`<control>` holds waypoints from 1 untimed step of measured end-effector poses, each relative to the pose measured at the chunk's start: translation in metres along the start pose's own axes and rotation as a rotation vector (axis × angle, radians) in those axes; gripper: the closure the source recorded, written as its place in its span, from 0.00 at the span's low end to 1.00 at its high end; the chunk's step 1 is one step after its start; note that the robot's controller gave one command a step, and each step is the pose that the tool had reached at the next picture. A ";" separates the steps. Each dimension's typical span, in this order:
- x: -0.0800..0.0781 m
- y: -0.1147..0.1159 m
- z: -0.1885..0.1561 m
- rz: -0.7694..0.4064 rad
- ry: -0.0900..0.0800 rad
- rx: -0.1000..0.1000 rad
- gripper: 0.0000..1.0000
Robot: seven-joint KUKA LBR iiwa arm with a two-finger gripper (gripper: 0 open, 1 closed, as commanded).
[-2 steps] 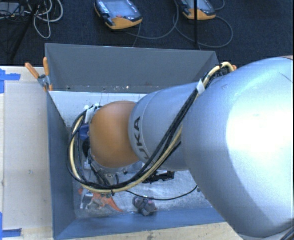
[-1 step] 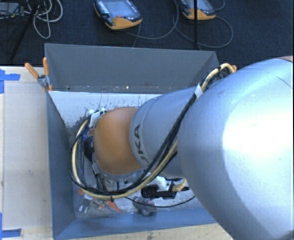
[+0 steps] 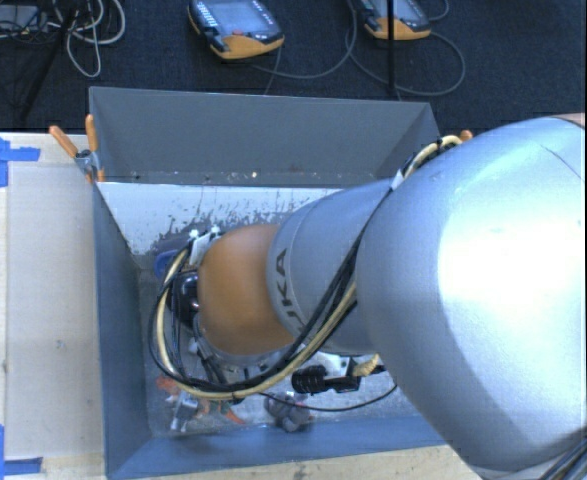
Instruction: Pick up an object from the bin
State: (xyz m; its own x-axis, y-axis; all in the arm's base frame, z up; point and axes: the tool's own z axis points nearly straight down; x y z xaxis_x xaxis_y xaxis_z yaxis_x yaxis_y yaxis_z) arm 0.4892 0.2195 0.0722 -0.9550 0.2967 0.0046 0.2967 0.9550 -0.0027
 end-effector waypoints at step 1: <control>0.000 -0.012 -0.001 0.248 -0.013 -0.014 1.00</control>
Offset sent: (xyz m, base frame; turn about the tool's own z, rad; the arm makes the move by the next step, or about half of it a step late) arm 0.0000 0.0000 0.0000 0.0000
